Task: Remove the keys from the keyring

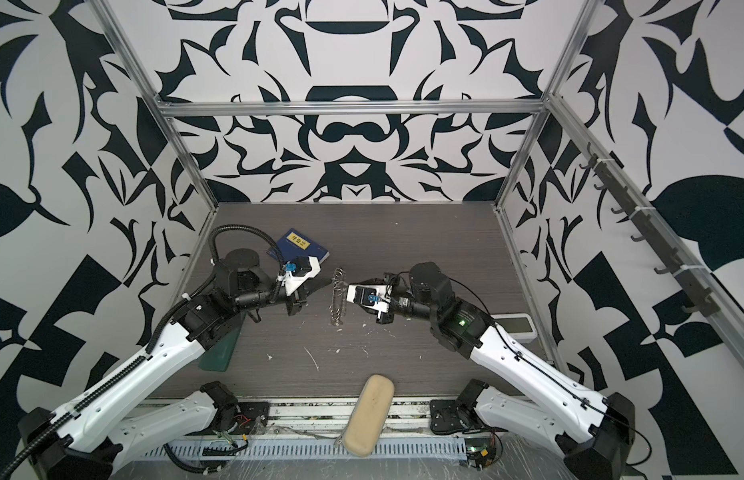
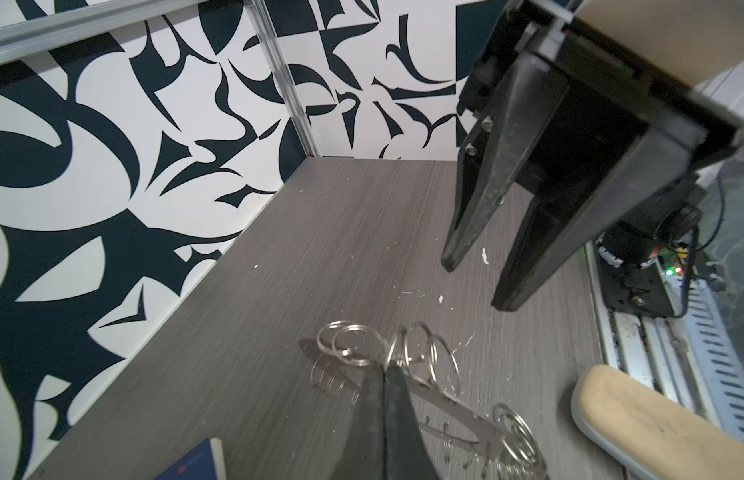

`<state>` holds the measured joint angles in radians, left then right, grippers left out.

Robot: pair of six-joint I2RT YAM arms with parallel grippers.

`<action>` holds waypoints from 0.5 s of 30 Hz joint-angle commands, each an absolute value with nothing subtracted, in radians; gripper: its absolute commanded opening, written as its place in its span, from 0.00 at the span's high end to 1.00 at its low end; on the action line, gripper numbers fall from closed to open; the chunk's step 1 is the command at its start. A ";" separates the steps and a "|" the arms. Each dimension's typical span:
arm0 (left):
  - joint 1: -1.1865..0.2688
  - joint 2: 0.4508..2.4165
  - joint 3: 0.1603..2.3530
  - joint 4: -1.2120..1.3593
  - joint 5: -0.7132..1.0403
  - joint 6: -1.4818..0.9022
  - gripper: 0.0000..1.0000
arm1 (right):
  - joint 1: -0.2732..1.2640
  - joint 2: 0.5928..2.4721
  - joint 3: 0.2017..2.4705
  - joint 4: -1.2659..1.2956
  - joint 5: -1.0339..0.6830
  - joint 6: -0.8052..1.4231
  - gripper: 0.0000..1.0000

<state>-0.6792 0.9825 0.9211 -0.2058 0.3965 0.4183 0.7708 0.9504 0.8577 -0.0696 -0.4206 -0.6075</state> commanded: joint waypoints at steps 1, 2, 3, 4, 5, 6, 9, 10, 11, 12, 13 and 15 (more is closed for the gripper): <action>-0.690 0.991 0.969 -0.315 0.330 0.515 1.00 | 0.768 0.930 0.861 0.032 -0.396 -0.482 0.68; -0.693 0.991 0.972 -0.323 0.327 0.525 1.00 | 0.766 0.931 0.855 0.056 -0.397 -0.467 0.68; -0.695 0.989 0.973 -0.328 0.324 0.533 1.00 | 0.764 0.938 0.856 0.071 -0.402 -0.456 0.68; -0.696 0.987 0.971 -0.331 0.325 0.540 1.00 | 0.764 0.947 0.863 0.077 -0.404 -0.450 0.68; -0.699 0.985 0.969 -0.333 0.327 0.550 1.00 | 0.762 0.959 0.870 0.084 -0.406 -0.440 0.69; -0.702 0.982 0.968 -0.333 0.325 0.555 1.00 | 0.760 0.973 0.879 0.092 -0.416 -0.432 0.69; -0.706 0.977 0.966 -0.333 0.327 0.555 1.00 | 0.759 1.021 0.901 0.099 -0.461 -0.428 0.69; -0.707 0.977 0.966 -0.333 0.326 0.555 1.00 | 0.758 1.034 0.909 0.099 -0.473 -0.426 0.69; -0.710 0.977 0.966 -0.333 0.325 0.555 1.00 | 0.758 1.051 0.916 0.104 -0.492 -0.421 0.69; -0.713 0.976 0.966 -0.334 0.324 0.555 1.00 | 0.759 1.063 0.913 0.125 -0.508 -0.407 0.69; -0.715 0.974 0.963 -0.334 0.327 0.559 1.00 | 0.758 1.074 0.908 0.156 -0.520 -0.392 0.69; -0.718 0.969 0.959 -0.334 0.335 0.567 1.00 | 0.758 1.091 0.906 0.182 -0.541 -0.378 0.69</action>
<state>-0.7116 0.9894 0.9367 -0.3340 0.3241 0.5381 0.7609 1.0908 0.8684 0.0807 -0.4805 -0.4274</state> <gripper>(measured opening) 0.039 0.309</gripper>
